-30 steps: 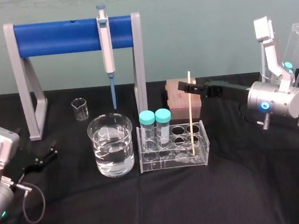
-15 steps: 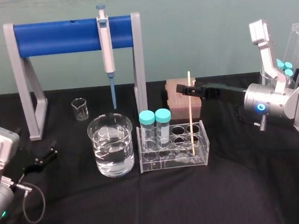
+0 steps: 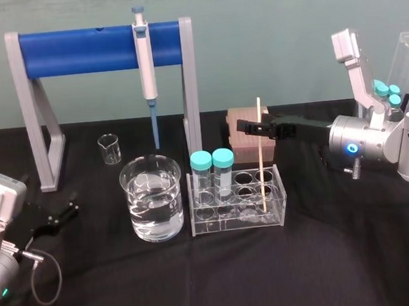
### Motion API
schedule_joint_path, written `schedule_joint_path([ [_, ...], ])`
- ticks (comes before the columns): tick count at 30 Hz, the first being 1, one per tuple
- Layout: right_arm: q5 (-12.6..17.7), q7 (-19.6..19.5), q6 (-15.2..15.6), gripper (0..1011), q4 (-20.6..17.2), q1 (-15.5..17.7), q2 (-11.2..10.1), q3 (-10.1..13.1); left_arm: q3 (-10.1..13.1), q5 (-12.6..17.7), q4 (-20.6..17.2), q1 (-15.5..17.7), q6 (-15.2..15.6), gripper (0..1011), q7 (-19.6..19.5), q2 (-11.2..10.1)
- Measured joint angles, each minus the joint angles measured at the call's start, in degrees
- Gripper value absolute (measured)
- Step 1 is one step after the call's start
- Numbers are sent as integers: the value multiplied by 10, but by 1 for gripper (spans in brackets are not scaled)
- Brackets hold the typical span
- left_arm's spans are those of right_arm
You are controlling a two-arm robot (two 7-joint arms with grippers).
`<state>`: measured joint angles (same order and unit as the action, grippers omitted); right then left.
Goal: Hold the thermometer with one hand and immerse one end into the beaker, then reinsert it into the test tube rack.
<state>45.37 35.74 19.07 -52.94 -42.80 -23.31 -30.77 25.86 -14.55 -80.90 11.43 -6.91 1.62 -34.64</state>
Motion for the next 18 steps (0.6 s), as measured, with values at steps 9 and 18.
schedule_joint_path([
  [9, 0, 0, 0, 1003, 0, 0, 0, 0, 0, 0, 0, 0, 0, 1004, 0, 0],
  [18, 0, 0, 0, 908, -1, 1, -1, 1, 0, 0, 0, 0, 0, 1004, 0, 0],
])
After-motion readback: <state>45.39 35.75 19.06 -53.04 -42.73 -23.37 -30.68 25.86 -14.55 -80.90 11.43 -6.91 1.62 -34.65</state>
